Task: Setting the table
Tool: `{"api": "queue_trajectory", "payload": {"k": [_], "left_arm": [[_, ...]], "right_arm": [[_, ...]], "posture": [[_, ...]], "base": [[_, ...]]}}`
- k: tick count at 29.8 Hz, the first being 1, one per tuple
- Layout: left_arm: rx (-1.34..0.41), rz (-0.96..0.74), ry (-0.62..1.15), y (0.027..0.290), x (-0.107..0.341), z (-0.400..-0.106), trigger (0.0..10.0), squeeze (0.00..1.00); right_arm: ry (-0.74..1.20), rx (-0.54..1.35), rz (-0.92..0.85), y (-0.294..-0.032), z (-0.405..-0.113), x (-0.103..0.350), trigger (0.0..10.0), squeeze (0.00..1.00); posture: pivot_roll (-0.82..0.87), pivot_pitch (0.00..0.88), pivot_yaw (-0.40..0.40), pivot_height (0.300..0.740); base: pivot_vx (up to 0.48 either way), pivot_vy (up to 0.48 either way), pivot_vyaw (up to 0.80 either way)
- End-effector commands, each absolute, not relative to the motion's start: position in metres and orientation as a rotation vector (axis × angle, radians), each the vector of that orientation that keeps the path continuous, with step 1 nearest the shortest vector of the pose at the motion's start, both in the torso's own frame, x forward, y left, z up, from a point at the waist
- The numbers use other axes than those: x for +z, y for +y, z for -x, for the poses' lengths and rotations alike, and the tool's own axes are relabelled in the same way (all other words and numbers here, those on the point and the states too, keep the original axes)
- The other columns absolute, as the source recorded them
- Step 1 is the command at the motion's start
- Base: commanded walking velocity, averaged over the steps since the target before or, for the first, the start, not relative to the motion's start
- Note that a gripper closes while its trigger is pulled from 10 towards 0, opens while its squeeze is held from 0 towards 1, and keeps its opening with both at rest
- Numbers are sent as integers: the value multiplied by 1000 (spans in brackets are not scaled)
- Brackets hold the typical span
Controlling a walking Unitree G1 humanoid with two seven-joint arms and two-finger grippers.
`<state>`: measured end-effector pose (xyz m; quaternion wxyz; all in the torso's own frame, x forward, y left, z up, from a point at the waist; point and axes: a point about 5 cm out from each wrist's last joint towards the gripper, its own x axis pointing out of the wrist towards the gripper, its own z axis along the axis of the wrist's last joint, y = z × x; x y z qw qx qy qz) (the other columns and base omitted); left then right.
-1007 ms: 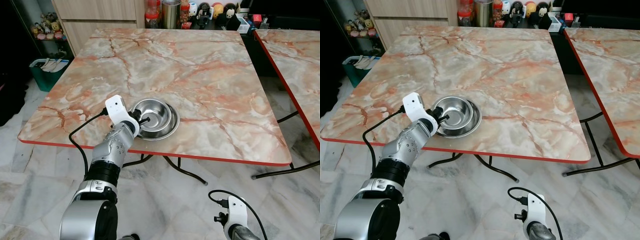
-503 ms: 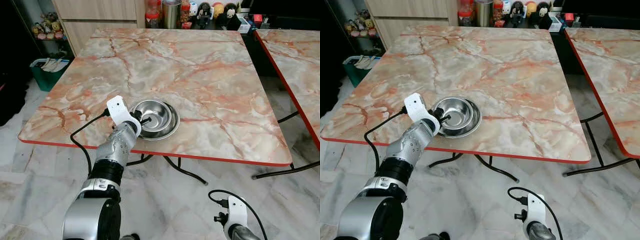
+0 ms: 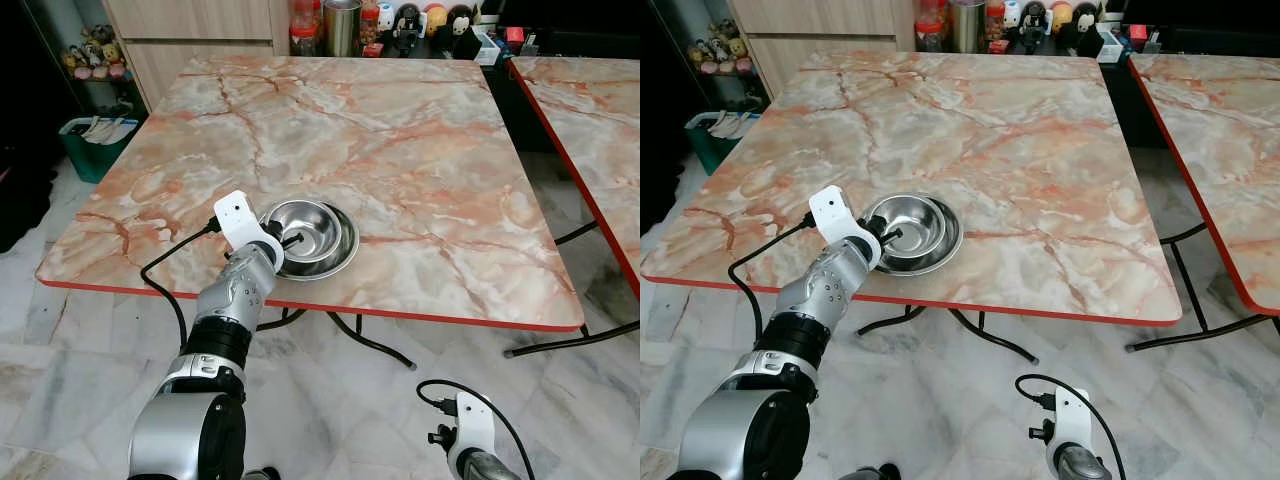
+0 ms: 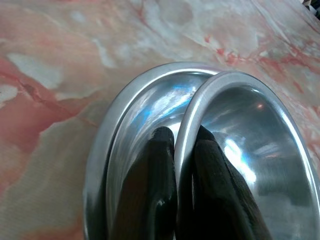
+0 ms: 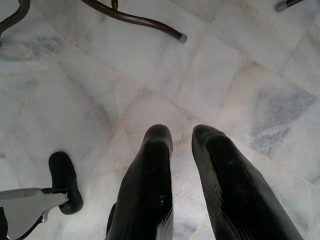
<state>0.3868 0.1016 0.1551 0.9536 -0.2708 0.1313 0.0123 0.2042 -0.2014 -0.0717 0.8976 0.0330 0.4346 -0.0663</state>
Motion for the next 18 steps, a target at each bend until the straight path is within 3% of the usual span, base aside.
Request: {"api": "queue_trajectory", "payload": {"k": [1, 9, 10, 11, 12, 13, 14, 15, 16, 18], "left_arm": [[36, 537, 245, 102, 162, -390, 10000, 0], [51, 537, 252, 103, 160, -390, 10000, 4], [52, 537, 252, 103, 160, -390, 10000, 39], [54, 537, 251, 103, 160, -390, 10000, 325], [54, 537, 251, 103, 160, -390, 10000, 325], [55, 536, 250, 103, 160, -390, 10000, 741], [56, 534, 250, 103, 160, -390, 10000, 631], [58, 532, 250, 103, 160, -390, 10000, 157], [59, 530, 251, 103, 160, -390, 10000, 0], [63, 529, 252, 104, 160, -390, 10000, 0]], "right_arm": [[909, -142, -77, -201, -202, -73, 10000, 0], [909, -142, -76, -201, -202, -73, 10000, 0], [909, -142, -76, -201, -202, -73, 10000, 0], [909, -142, -76, -201, -202, -73, 10000, 0], [909, -142, -76, -201, -202, -73, 10000, 0], [909, -141, -76, -201, -202, -73, 10000, 0], [909, -141, -76, -201, -202, -73, 10000, 0], [909, -141, -76, -201, -202, -73, 10000, 0], [910, -142, -77, -201, -202, -73, 10000, 0], [909, -142, -77, -200, -202, -73, 10000, 0]], "posture": [[23, 116, 28, 736], [23, 116, 28, 736], [22, 116, 27, 736], [22, 115, 27, 736], [22, 115, 27, 736], [22, 116, 27, 736], [22, 116, 27, 736], [23, 115, 27, 736], [23, 115, 27, 736], [22, 116, 27, 736]], "base": [[0, 0, 0], [0, 0, 0], [0, 0, 0], [0, 0, 0], [0, 0, 0], [0, 0, 0], [0, 0, 0], [0, 0, 0], [0, 0, 0], [0, 0, 0]]}}
